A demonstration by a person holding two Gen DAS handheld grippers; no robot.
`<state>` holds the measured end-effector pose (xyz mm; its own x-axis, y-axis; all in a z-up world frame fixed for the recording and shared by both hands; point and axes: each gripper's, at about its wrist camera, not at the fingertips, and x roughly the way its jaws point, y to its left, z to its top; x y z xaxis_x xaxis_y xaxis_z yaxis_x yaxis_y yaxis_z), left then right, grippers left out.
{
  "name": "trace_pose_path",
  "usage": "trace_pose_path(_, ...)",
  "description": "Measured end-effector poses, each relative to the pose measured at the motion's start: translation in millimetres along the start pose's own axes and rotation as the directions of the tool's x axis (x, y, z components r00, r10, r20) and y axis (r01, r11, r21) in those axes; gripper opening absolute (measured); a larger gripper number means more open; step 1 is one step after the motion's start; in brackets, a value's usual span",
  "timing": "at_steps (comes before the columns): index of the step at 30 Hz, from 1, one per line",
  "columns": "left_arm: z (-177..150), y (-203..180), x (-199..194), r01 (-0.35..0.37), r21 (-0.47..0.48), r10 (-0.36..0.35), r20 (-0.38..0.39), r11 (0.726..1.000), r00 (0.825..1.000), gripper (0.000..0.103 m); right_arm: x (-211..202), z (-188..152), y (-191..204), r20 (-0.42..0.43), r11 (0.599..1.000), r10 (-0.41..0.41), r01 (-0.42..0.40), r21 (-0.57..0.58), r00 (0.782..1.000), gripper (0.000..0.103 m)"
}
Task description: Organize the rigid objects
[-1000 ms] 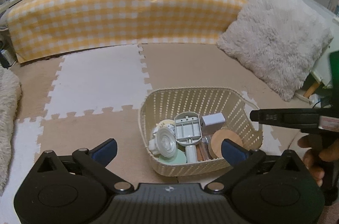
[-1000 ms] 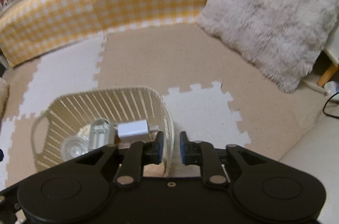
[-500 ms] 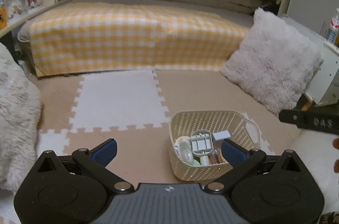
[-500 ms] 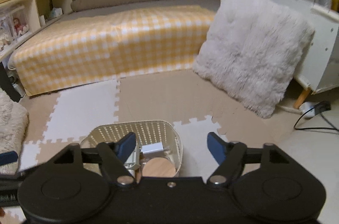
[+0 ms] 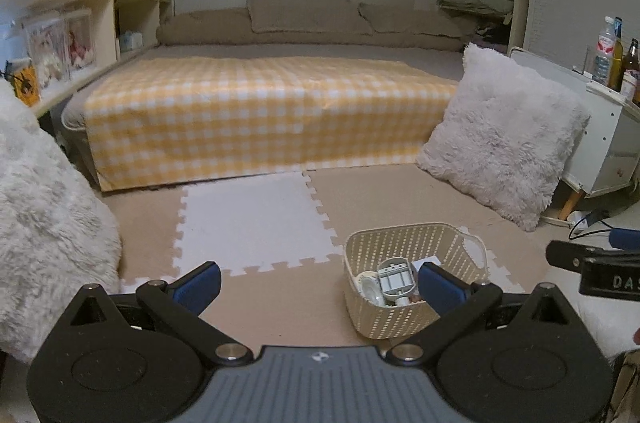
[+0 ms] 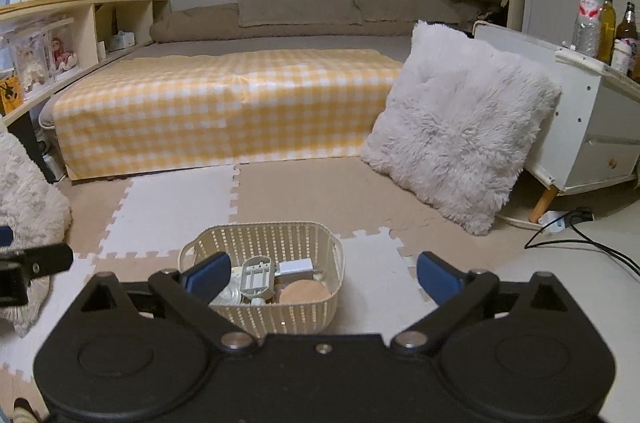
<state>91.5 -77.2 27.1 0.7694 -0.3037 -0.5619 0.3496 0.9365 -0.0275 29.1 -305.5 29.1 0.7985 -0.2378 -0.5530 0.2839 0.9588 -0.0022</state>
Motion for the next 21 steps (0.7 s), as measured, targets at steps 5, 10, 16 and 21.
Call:
trace_pose_path(5,-11.8,9.1,-7.8,-0.005,0.001,0.005,0.008,1.0,1.0,0.103,-16.4,-14.6,2.9,0.031,1.0,-0.005,0.005,0.011,1.0,0.103)
trace_pose_path(10,-23.7,13.0,-8.6,-0.015,0.004,0.015,0.014,1.0,1.0,0.103,-23.6,-26.2,4.9,0.059,1.0,-0.013,0.012,0.021,0.998,0.103)
trace_pose_path(16,-32.6,13.6,-7.8,-0.02,0.005,0.02,0.026,1.0,0.999,0.103,-26.6,-33.7,9.5,0.066,1.0,0.0,0.0,0.006,0.998,0.103)
trace_pose_path(21,-34.1,16.2,-8.7,-0.025,-0.001,0.025,0.037,1.0,0.999,0.103,-29.1,-38.9,11.5,0.083,1.0,-0.007,0.007,-0.005,0.997,0.103)
